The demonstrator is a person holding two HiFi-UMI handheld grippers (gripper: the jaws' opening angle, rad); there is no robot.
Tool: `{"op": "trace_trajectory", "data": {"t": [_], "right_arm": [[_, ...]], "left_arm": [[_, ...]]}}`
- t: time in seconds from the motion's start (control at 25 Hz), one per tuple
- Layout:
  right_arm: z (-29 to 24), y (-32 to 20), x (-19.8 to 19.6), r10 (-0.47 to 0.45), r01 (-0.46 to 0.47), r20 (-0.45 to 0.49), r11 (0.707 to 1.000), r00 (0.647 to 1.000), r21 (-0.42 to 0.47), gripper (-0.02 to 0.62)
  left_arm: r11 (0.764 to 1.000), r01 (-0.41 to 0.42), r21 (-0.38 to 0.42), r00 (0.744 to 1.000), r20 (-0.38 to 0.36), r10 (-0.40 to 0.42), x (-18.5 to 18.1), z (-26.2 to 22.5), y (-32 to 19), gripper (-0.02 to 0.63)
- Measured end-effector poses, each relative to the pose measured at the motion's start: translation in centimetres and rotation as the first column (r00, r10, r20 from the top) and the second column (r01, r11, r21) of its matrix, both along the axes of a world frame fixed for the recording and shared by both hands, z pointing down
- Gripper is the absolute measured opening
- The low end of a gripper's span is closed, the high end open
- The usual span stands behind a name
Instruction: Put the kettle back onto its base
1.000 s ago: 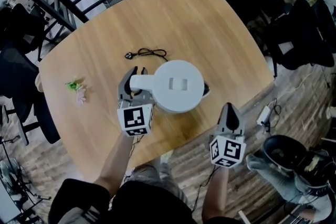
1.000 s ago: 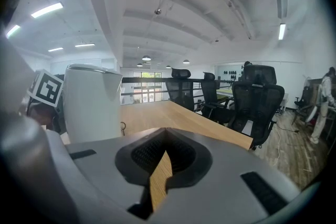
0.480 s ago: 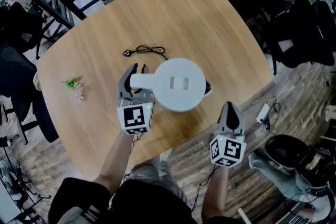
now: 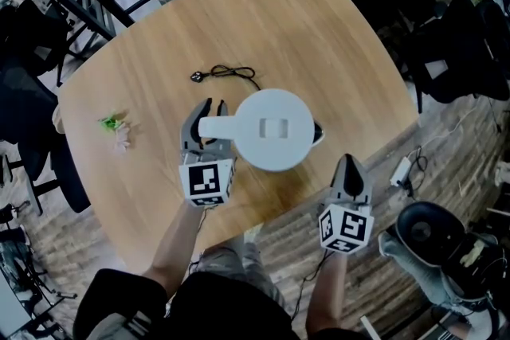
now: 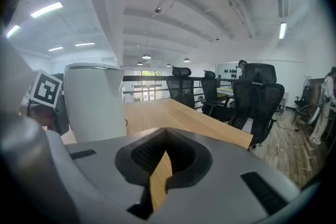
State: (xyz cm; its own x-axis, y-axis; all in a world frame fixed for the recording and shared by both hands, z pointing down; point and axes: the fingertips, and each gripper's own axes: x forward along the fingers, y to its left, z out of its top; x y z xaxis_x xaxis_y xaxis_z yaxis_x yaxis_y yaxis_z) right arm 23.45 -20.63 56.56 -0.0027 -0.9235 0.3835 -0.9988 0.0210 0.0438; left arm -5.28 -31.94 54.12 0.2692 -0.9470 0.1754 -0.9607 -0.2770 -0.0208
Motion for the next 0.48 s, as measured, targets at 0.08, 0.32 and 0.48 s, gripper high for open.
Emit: {"op": "trace_trajectory", "data": {"t": [0.08, 0.32, 0.48], "right_arm": [[-0.1, 0.2, -0.1, 0.003, -0.003, 0.003, 1.0, 1.0, -0.004, -0.002], [-0.3, 0.5, -0.6, 0.0, 0.0, 0.004, 1.0, 1.0, -0.01, -0.002], [-0.1, 1.1, -0.6, -0.001, 0.001, -0.001, 1.0, 1.0, -0.004, -0.002]], "left_arm": [[1.0, 0.0, -0.006, 1.0, -0.005, 0.0, -0.1, 0.1, 0.3, 0.078], [1.0, 0.001, -0.025, 1.0, -0.007, -0.001, -0.5, 0.5, 1.3, 0.078], [0.999, -0.003, -0.04, 1.0, 0.027, 0.004, -0.6, 1.2, 2.1, 0.081]]}}
